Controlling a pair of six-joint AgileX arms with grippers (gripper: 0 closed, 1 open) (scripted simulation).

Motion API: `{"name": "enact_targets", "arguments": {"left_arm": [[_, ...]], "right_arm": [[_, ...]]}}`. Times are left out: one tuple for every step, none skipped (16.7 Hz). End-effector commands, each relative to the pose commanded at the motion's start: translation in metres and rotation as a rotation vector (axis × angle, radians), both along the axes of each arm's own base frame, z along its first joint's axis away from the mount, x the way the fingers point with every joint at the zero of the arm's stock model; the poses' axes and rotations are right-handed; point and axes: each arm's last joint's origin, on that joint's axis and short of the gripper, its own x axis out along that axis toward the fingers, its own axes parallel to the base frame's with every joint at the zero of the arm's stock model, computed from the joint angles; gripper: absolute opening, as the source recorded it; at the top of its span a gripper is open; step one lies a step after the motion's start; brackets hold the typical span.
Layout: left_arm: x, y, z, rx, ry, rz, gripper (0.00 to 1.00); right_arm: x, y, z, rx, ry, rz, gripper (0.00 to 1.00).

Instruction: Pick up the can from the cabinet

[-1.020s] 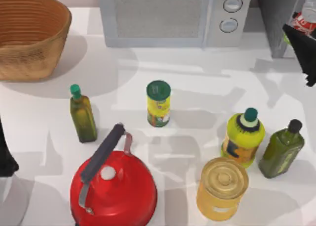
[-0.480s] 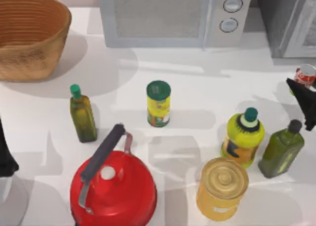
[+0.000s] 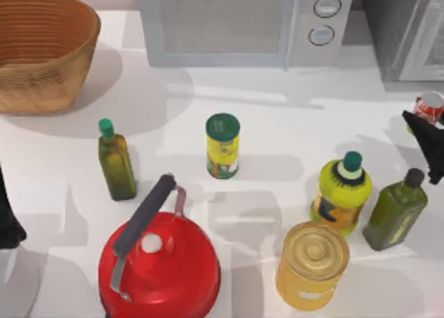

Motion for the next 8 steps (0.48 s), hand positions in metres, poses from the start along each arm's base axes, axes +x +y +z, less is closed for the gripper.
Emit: {"name": "enact_targets", "arguments": {"left_arm": [[0.0000, 0.0000, 0.0000, 0.000, 0.000, 0.000, 1.00], [0.0000, 0.0000, 0.0000, 0.000, 0.000, 0.000, 1.00], [0.0000, 0.0000, 0.0000, 0.000, 0.000, 0.000, 1.00], [0.0000, 0.0000, 0.0000, 0.000, 0.000, 0.000, 1.00], [0.0000, 0.0000, 0.0000, 0.000, 0.000, 0.000, 1.00], [0.0000, 0.0000, 0.0000, 0.000, 0.000, 0.000, 1.00], [0.0000, 0.0000, 0.0000, 0.000, 0.000, 0.000, 1.00], [0.0000, 0.0000, 0.0000, 0.000, 0.000, 0.000, 1.00]], "right_arm": [[0.0000, 0.0000, 0.0000, 0.000, 0.000, 0.000, 0.38], [0.0000, 0.0000, 0.0000, 0.000, 0.000, 0.000, 0.45], [0.0000, 0.0000, 0.0000, 0.000, 0.000, 0.000, 0.53], [0.0000, 0.0000, 0.0000, 0.000, 0.000, 0.000, 0.60], [0.0000, 0.0000, 0.0000, 0.000, 0.000, 0.000, 0.68], [0.0000, 0.0000, 0.0000, 0.000, 0.000, 0.000, 0.75], [0.0000, 0.0000, 0.0000, 0.000, 0.000, 0.000, 0.83], [0.0000, 0.0000, 0.0000, 0.000, 0.000, 0.000, 0.90]]}}
